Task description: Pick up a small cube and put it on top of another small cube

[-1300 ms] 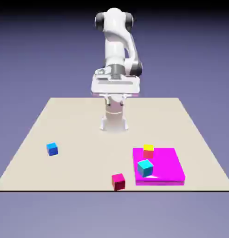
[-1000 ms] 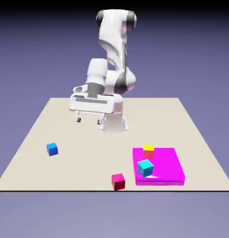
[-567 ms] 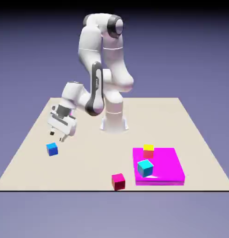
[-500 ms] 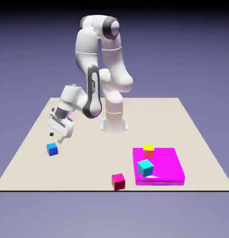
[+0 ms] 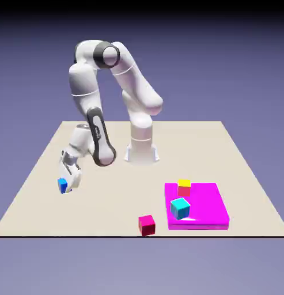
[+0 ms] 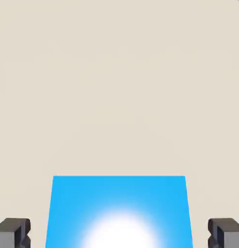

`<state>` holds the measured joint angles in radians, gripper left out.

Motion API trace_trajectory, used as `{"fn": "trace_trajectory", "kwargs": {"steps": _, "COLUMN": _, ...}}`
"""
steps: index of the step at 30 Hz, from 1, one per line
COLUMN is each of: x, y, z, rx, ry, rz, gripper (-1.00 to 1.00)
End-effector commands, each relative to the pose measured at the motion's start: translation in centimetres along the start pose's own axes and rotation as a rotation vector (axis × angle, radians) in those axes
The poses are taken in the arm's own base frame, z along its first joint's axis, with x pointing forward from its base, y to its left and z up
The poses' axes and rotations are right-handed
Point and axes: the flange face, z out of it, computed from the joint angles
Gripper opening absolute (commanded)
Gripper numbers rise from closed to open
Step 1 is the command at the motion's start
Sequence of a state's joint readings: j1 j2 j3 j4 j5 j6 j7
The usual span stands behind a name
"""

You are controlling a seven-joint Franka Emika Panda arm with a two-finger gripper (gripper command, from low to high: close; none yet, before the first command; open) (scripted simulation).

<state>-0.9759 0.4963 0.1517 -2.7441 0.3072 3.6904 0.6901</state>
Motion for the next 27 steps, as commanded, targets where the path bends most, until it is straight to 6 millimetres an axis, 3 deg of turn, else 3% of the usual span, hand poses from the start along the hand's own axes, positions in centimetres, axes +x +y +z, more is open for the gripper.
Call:
{"fn": "trace_trajectory", "kwargs": {"steps": 1, "x": 0.1, "y": -0.1, "z": -0.9, "rx": -0.001, "ry": 0.001, "rz": 0.000, "gripper": -1.00}}
{"fn": "trace_trajectory", "kwargs": {"steps": 7, "x": 0.5, "y": -0.4, "z": -5.9, "rx": 0.000, "ry": 0.000, "rz": 0.000, "gripper": -1.00}}
{"fn": "trace_trajectory", "kwargs": {"steps": 9, "x": 0.5, "y": -0.4, "z": -5.9, "rx": 0.000, "ry": 0.000, "rz": 0.000, "gripper": -1.00}}
{"fn": "trace_trajectory", "kwargs": {"steps": 18, "x": -9.8, "y": -10.4, "z": -7.2, "rx": 0.177, "ry": -0.227, "rz": -0.412, "gripper": -1.00}}
{"fn": "trace_trajectory", "kwargs": {"steps": 27, "x": -21.5, "y": -15.9, "z": -11.5, "rx": 0.309, "ry": -0.375, "rz": -0.852, "gripper": -1.00}}
